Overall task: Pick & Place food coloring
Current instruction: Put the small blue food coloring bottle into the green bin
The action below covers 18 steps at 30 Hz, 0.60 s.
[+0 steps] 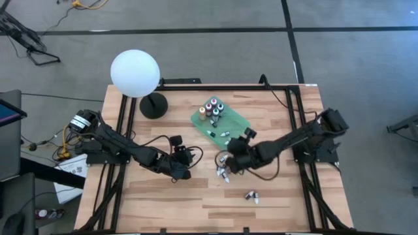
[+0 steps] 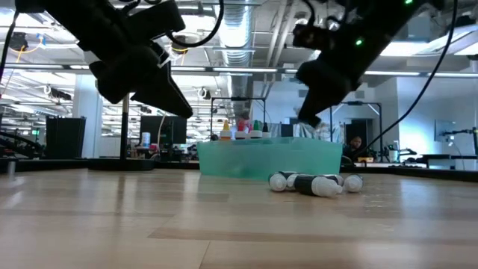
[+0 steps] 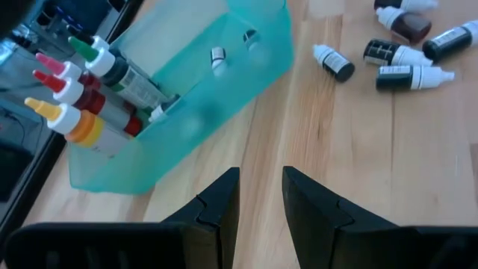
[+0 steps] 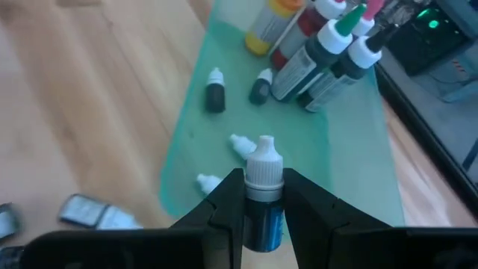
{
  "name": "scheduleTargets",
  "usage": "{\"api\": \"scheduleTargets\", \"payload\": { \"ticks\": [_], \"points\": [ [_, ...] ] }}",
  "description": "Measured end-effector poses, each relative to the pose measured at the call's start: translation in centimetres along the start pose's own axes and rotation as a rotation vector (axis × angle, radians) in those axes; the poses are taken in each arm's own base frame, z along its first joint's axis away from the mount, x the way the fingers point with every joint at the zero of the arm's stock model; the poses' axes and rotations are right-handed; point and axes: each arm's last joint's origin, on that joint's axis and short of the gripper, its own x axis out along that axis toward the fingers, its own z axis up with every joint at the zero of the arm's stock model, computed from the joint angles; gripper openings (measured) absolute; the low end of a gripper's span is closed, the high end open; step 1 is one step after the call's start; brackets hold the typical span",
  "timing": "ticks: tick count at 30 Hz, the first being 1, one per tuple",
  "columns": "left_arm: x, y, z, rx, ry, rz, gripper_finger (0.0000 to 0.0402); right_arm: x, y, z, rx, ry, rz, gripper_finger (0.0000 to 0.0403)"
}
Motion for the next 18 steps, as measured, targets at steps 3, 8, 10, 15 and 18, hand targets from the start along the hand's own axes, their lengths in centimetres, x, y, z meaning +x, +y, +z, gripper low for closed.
{"api": "scheduleTargets", "payload": {
  "ticks": [3, 8, 10, 15, 18],
  "points": [
    [0.0, 0.0, 0.0, -0.002, 0.002, 0.001, 0.0096, 1.3, -1.0, 0.7, -0.02, 0.034, 0.014, 0.0072],
    [0.0, 0.0, 0.0, -0.002, 0.002, 0.002, 0.0096, 3.2, -2.5, 1.5, -0.021, 0.082, 0.043, 0.0072],
    [0.0, 0.0, 0.0, -0.002, 0.002, 0.002, 0.0096, 3.6, -2.9, 1.6, -0.026, 0.088, 0.039, 0.0072],
    [0.0, 0.0, 0.0, 0.002, 0.003, 0.002, 0.0096, 4.3, -3.6, 1.8, -0.024, 0.122, 0.068, 0.0072],
    [0.0, 0.0, 0.0, 0.003, 0.002, 0.002, 0.0096, 4.8, -4.1, 1.9, -0.008, 0.136, 0.069, 0.0072]
  ]
}}
